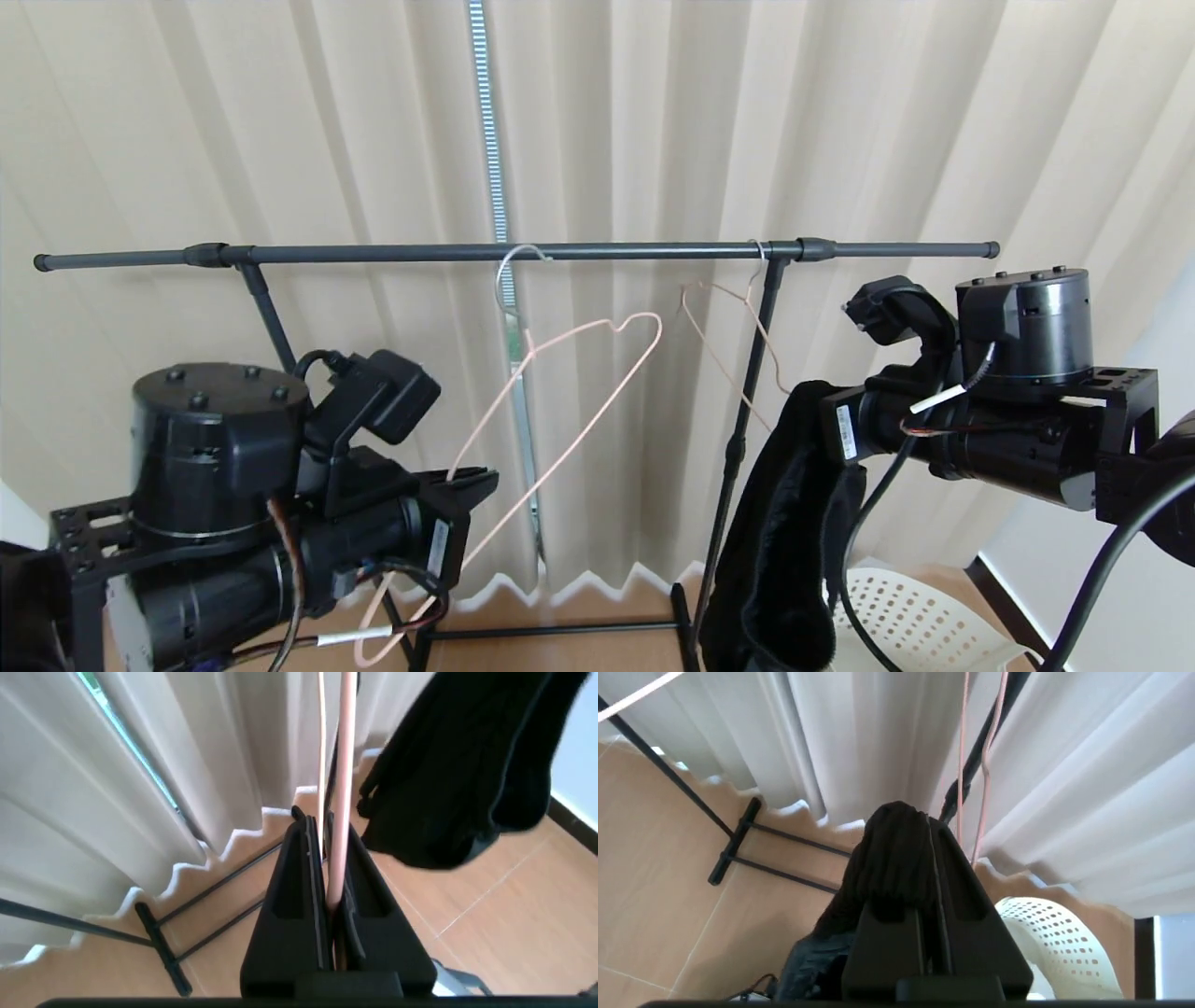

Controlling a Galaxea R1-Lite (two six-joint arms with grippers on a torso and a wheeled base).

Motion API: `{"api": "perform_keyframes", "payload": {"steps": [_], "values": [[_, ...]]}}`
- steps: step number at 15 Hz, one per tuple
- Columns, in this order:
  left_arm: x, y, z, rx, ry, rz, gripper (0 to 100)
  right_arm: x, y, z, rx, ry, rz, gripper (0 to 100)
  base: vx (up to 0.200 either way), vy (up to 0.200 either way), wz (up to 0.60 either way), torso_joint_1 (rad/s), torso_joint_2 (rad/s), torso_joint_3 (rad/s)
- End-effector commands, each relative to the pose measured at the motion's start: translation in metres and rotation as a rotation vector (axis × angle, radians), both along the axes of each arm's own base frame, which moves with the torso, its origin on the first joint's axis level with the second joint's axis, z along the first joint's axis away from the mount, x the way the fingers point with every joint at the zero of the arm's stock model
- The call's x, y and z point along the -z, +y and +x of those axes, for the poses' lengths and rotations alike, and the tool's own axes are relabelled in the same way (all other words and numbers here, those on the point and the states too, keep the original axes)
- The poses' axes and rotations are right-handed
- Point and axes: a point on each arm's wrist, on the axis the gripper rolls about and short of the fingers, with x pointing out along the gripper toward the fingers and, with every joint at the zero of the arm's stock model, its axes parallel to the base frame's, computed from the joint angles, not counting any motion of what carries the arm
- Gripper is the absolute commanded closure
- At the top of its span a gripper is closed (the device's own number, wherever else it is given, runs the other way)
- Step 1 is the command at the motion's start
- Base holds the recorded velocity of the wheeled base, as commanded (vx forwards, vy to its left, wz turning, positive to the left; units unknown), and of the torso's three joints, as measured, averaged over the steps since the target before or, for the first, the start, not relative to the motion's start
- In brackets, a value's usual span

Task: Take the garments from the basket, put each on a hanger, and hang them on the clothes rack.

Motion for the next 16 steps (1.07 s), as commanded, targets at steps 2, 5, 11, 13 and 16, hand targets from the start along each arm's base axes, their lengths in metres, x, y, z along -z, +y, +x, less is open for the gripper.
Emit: {"api": "perform_keyframes", "payload": {"steps": [2, 5, 11, 13, 16], "values": [[0.019, 0.023, -0.027, 0.023, -0.029, 0.004, 100, 0.001, 0.005, -0.003, 0.023, -0.016, -0.053, 100, 0.0, 0.0, 0.0, 0.0, 0.0, 0.0], [0.031, 0.039, -0.033, 0.098, -0.056, 0.066, 100, 0.001, 0.017, -0.006, 0.071, -0.047, -0.115, 100, 0.0, 0.0, 0.0, 0.0, 0.0, 0.0], [0.036, 0.05, -0.044, 0.198, -0.059, 0.065, 100, 0.001, 0.032, 0.006, 0.148, -0.146, -0.258, 100, 0.0, 0.0, 0.0, 0.0, 0.0, 0.0], [0.038, 0.05, -0.045, 0.222, -0.049, 0.057, 100, 0.006, 0.04, 0.021, 0.214, -0.151, -0.303, 100, 0.0, 0.0, 0.0, 0.0, 0.0, 0.0], [0.039, 0.049, -0.046, 0.236, -0.041, 0.057, 100, 0.009, 0.058, 0.031, 0.172, -0.16, -0.344, 100, 0.0, 0.0, 0.0, 0.0, 0.0, 0.0]]}}
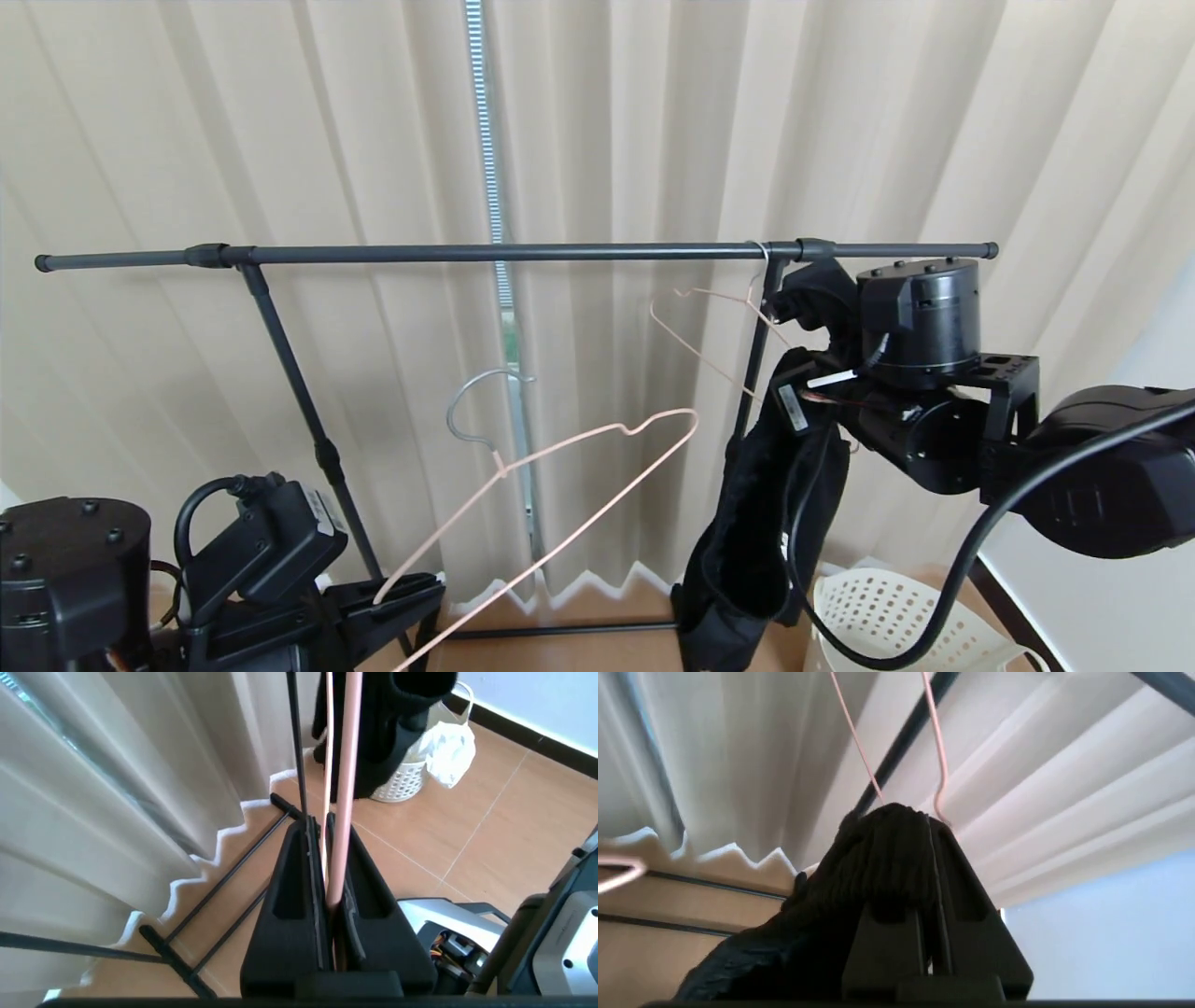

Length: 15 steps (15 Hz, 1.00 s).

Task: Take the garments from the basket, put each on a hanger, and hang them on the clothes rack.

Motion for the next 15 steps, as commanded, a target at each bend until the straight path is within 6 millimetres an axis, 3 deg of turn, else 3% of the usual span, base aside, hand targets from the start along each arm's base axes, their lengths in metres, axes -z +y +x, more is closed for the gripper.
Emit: {"api": "perform_keyframes", "payload": {"steps": [1, 7, 13, 15], "values": [[0.0, -0.003, -0.001, 0.015, 0.002, 0.001, 100, 0.011, 0.016, 0.011, -0.021, 0.02, -0.023, 100, 0.0, 0.0, 0.0, 0.0, 0.0, 0.0], [-0.001, -0.009, -0.002, 0.05, -0.004, -0.002, 100, 0.014, 0.04, 0.012, -0.055, 0.01, -0.029, 100, 0.0, 0.0, 0.0, 0.0, 0.0, 0.0], [0.006, -0.015, 0.008, 0.036, 0.003, 0.008, 100, 0.006, 0.071, -0.016, -0.1, -0.028, -0.038, 100, 0.0, 0.0, 0.0, 0.0, 0.0, 0.0], [0.006, -0.015, 0.008, 0.034, 0.0, 0.007, 100, 0.005, 0.072, -0.017, -0.098, -0.032, -0.038, 100, 0.0, 0.0, 0.0, 0.0, 0.0, 0.0]]}}
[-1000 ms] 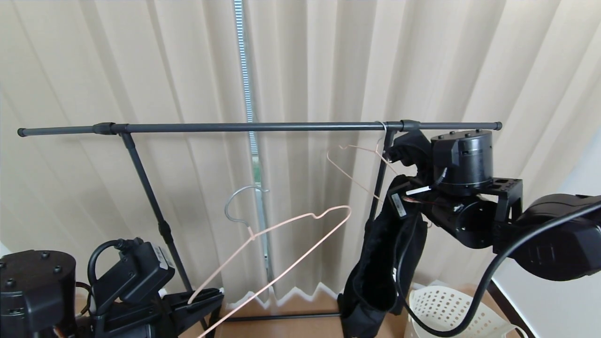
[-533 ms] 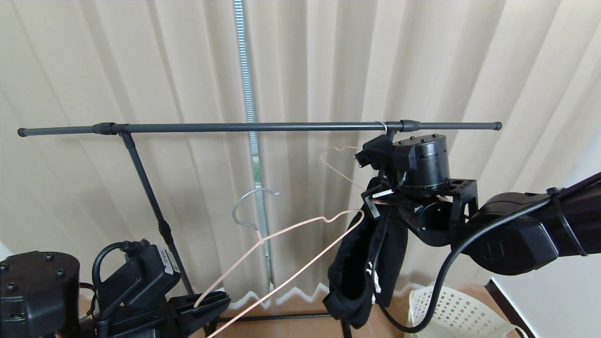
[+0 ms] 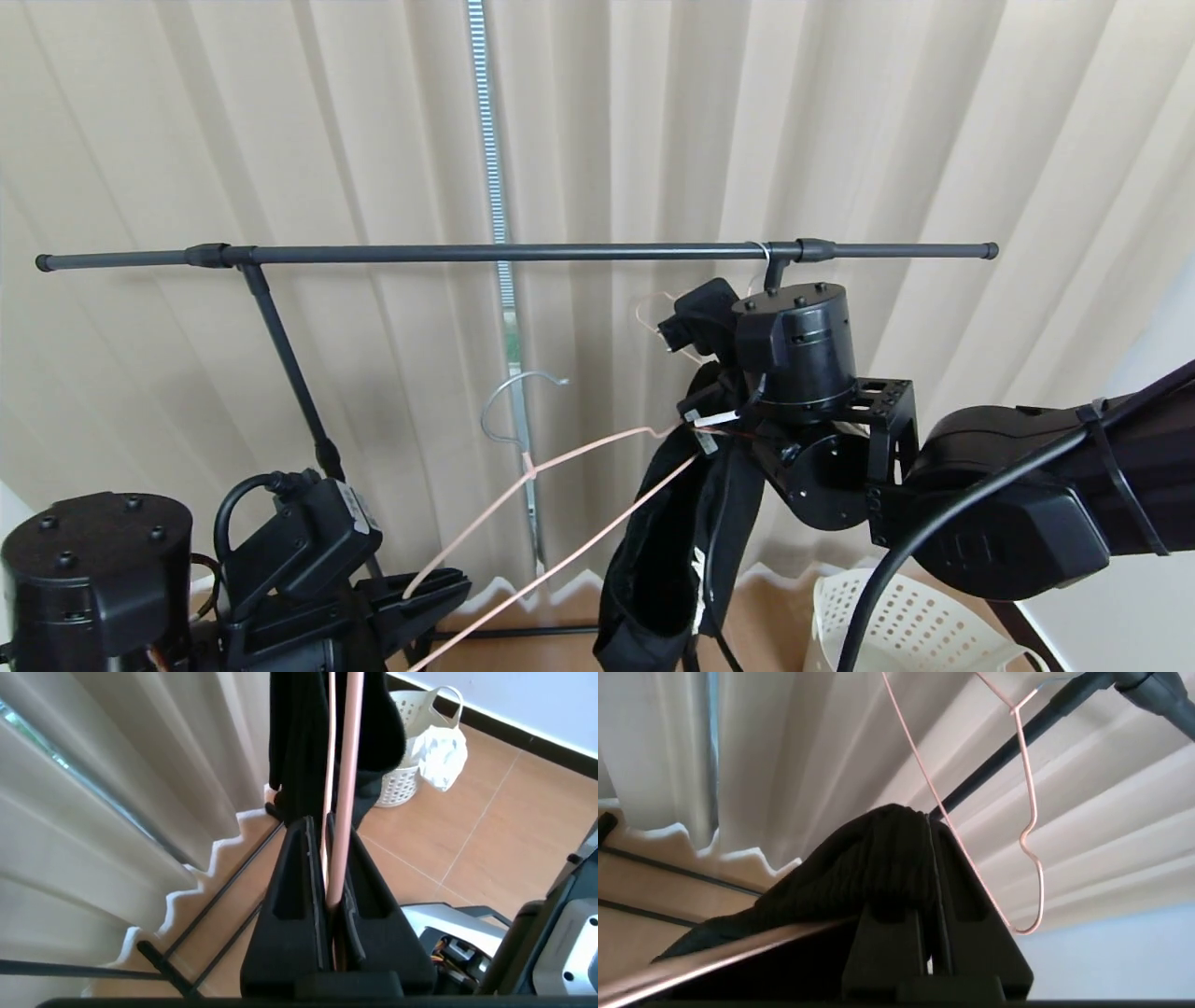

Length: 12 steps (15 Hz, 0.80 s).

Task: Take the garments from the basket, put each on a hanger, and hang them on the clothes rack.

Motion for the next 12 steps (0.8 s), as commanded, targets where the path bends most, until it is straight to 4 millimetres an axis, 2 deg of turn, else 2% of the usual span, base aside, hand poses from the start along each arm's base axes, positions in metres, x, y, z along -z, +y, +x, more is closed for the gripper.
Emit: {"api": "perform_keyframes", "payload": {"steps": [1, 7, 12], "values": [[0.004, -0.002, 0.005, -0.013, 0.019, 0.011, 100, -0.007, 0.007, -0.011, -0.028, -0.016, 0.011, 100, 0.0, 0.0, 0.0, 0.0, 0.0, 0.0], [0.003, -0.005, 0.012, -0.056, -0.01, 0.011, 100, -0.017, 0.018, -0.03, -0.084, -0.034, 0.045, 100, 0.0, 0.0, 0.0, 0.0, 0.0, 0.0], [0.004, -0.007, 0.016, -0.088, -0.057, -0.006, 100, -0.025, 0.04, -0.054, -0.163, -0.044, 0.116, 100, 0.0, 0.0, 0.0, 0.0, 0.0, 0.0]]}}
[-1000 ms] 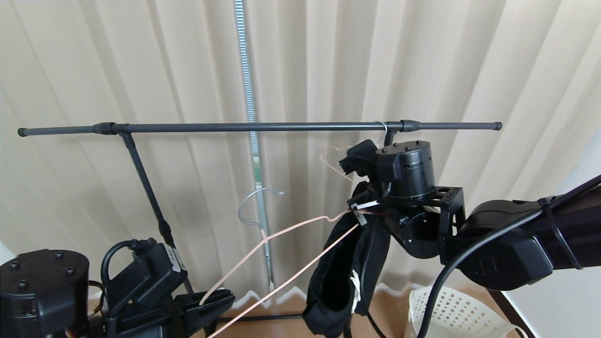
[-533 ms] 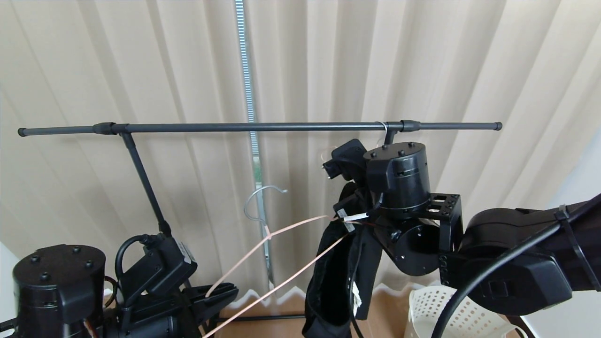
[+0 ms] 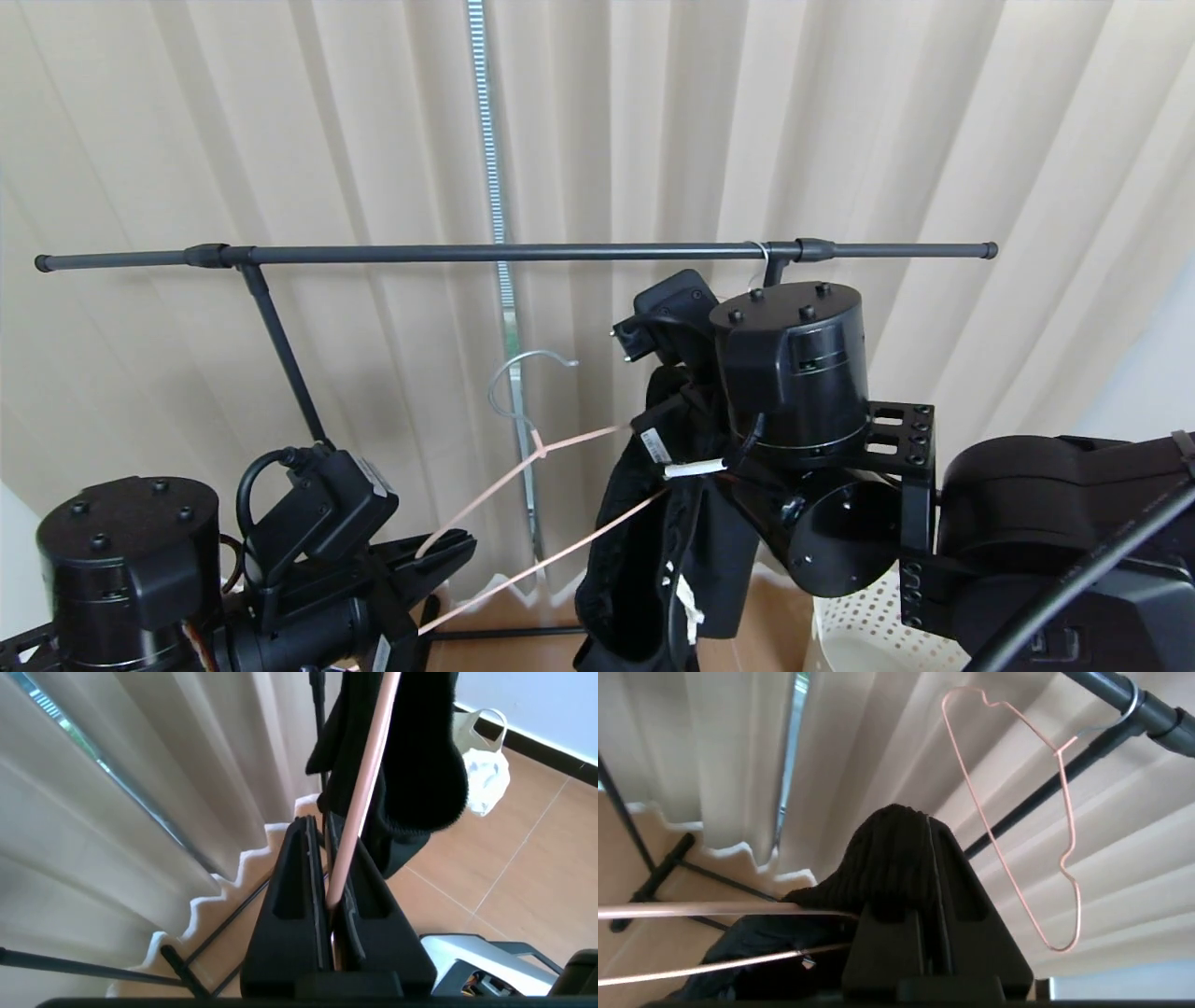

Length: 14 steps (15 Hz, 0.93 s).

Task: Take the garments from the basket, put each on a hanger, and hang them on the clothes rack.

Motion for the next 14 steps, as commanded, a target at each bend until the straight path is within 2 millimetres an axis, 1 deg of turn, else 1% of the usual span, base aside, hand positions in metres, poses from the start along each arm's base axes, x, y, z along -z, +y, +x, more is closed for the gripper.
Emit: {"api": "perform_keyframes", "payload": {"steps": [1, 3, 7, 8, 9, 11, 14], "values": [[0.002, -0.001, 0.001, 0.001, 0.009, 0.005, 100, -0.007, 0.01, -0.008, -0.029, -0.012, 0.041, 100, 0.0, 0.0, 0.0, 0.0, 0.0, 0.0], [0.001, -0.001, 0.001, 0.001, -0.001, -0.002, 100, -0.01, 0.016, -0.012, -0.046, -0.016, 0.069, 100, 0.0, 0.0, 0.0, 0.0, 0.0, 0.0], [0.001, -0.001, 0.001, 0.002, -0.004, -0.005, 100, -0.016, 0.036, -0.037, -0.123, -0.007, 0.117, 100, 0.0, 0.0, 0.0, 0.0, 0.0, 0.0], [0.001, -0.001, 0.001, 0.001, -0.003, -0.006, 100, -0.018, 0.04, -0.041, -0.134, -0.006, 0.136, 100, 0.0, 0.0, 0.0, 0.0, 0.0, 0.0], [0.001, -0.002, 0.002, -0.002, 0.001, -0.014, 100, -0.018, 0.045, -0.043, -0.141, -0.004, 0.153, 100, 0.0, 0.0, 0.0, 0.0, 0.0, 0.0], [0.001, -0.002, 0.002, -0.005, 0.006, -0.019, 100, -0.021, 0.048, -0.044, -0.145, -0.004, 0.178, 100, 0.0, 0.0, 0.0, 0.0, 0.0, 0.0], [-0.001, -0.002, 0.002, -0.006, 0.0, -0.026, 100, -0.025, 0.046, -0.044, -0.141, -0.007, 0.201, 100, 0.0, 0.0, 0.0, 0.0, 0.0, 0.0]]}}
